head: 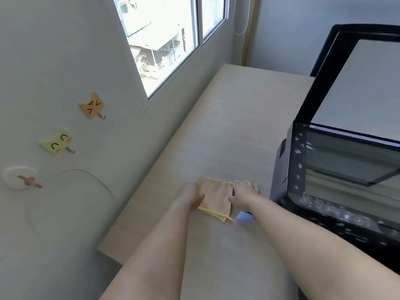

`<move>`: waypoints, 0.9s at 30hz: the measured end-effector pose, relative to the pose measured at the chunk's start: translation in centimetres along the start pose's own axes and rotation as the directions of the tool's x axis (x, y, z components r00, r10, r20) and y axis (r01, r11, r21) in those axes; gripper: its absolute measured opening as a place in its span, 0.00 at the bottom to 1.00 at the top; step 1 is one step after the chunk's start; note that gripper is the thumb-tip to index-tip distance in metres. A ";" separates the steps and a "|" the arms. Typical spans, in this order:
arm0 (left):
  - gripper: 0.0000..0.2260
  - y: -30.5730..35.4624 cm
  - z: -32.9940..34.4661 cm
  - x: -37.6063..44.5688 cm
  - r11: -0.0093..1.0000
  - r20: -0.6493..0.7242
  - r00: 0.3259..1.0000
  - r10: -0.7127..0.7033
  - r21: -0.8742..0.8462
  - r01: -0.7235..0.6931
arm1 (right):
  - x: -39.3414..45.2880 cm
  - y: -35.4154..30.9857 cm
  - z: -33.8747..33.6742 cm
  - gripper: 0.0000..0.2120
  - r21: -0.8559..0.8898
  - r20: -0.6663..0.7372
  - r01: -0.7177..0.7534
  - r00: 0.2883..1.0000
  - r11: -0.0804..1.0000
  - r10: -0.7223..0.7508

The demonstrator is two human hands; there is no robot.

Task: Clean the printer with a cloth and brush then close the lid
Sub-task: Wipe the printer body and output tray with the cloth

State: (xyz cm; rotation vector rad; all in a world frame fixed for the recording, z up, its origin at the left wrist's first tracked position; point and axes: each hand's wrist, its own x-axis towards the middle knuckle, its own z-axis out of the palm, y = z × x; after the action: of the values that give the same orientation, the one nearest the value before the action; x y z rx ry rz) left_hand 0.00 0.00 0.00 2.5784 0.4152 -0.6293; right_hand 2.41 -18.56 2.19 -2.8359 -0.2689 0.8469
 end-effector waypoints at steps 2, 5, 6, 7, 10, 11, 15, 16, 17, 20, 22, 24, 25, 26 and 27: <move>0.21 0.3 0.0 0.7 0.998 -0.032 0.999 -0.020 -0.057 0.018 | 0.8 -0.2 0.2 0.26 0.036 -0.011 -0.037 0.999 0.999 0.038; 0.18 0.5 0.0 0.4 0.962 -0.051 0.996 -0.071 -0.267 0.055 | 1.2 -0.9 0.9 0.32 0.116 -0.032 -0.082 0.996 0.990 0.086; 0.15 0.5 0.0 0.6 0.945 -0.042 0.996 -0.074 -0.322 0.057 | 1.6 -1.1 1.2 0.33 0.149 -0.035 -0.096 0.994 0.984 0.102; 0.12 0.4 -0.1 0.7 0.933 -0.044 0.997 -0.070 -0.358 0.050 | 1.8 -1.4 1.3 0.33 0.174 -0.037 -0.102 0.993 0.979 0.110; 0.11 0.1 0.2 0.5 0.906 -0.081 0.996 -0.044 -0.422 0.006 | 2.1 -1.5 1.3 0.24 0.320 -0.058 -0.071 0.994 0.945 0.094; 0.11 0.1 0.2 0.3 0.883 -0.093 0.995 -0.034 -0.469 -0.013 | 2.0 -1.5 1.3 0.21 0.420 -0.067 -0.052 0.994 0.906 0.088; 0.07 0.4 -0.7 -0.9 0.805 -0.165 0.984 0.061 -0.575 -0.147 | 0.3 -0.6 1.3 0.16 0.801 -0.110 -0.001 0.983 0.599 0.149; 0.07 0.6 -1.2 -1.3 0.780 -0.183 0.980 0.079 -0.601 -0.175 | -0.4 -0.3 1.1 0.18 0.876 -0.111 0.014 0.978 0.482 0.174; 0.07 1.2 -1.8 -2.0 0.751 -0.200 0.976 0.090 -0.630 -0.198 | -1.3 0.0 0.7 0.20 0.940 -0.089 0.021 0.979 0.339 0.185; 0.07 3.1 -3.5 -3.5 0.614 -0.234 0.959 0.159 -0.737 -0.282 | -4.5 0.6 -0.4 0.22 0.996 0.065 -0.061 0.996 -0.060 0.068; 0.10 4.3 -4.4 -4.3 0.562 -0.232 0.937 0.262 -0.752 -0.344 | -6.8 0.6 -1.0 0.23 0.987 0.110 -0.116 0.992 -0.115 -0.058; 0.15 5.8 -5.1 -4.9 0.555 -0.238 0.910 0.339 -0.731 -0.398 | -9.5 0.8 -1.9 0.19 0.986 0.032 -0.051 0.992 -0.158 -0.118; 0.15 6.3 -5.4 -5.0 0.552 -0.249 0.900 0.357 -0.721 -0.418 | -10.5 0.7 -2.3 0.17 0.975 -0.014 -0.016 0.991 -0.220 -0.133; 0.16 7.3 -5.6 -5.5 0.549 -0.258 0.887 0.384 -0.708 -0.444 | -12.1 0.9 -3.1 0.18 0.960 -0.065 0.025 0.989 -0.279 -0.136; 0.15 8.2 -5.8 -5.9 0.548 -0.267 0.876 0.401 -0.696 -0.463 | -13.3 1.0 -3.8 0.21 0.950 -0.119 0.073 0.983 -0.302 -0.136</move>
State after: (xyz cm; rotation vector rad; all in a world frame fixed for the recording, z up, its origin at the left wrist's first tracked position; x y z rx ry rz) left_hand 0.20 -5.19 10.39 1.7778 0.0087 -0.1105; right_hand -6.34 -22.91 12.08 -1.0155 0.1871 0.5315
